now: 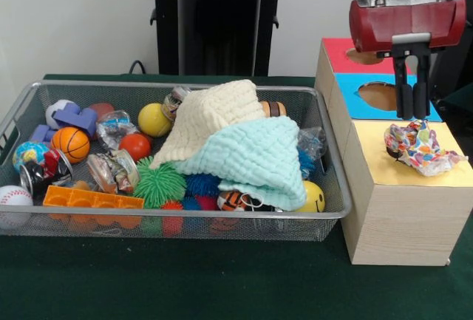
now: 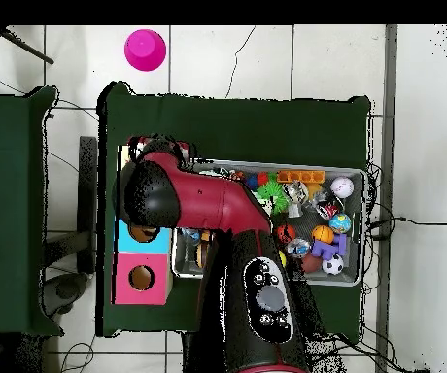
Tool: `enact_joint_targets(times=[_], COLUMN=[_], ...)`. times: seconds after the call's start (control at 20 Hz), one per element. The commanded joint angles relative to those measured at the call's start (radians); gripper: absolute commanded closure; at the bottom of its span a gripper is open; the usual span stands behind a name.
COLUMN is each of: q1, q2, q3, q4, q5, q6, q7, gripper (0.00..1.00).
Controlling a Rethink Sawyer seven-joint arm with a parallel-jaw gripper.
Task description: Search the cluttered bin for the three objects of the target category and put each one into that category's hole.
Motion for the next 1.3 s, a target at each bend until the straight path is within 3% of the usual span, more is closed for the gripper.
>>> enact_joint_targets(times=[0.05, 0.45, 1.3], q1=[0.025, 0.041, 0.03], q2=[0.04, 0.051, 0.125], q3=[0.027, 0.025, 0.0], q4=[0.078, 0.089, 0.09], q5=[0.065, 0.093, 0.021], q6=[-0.014, -0.041, -0.122], q7=[0.254, 0.248, 0.175], gripper=[1.0, 1.0, 1.0])
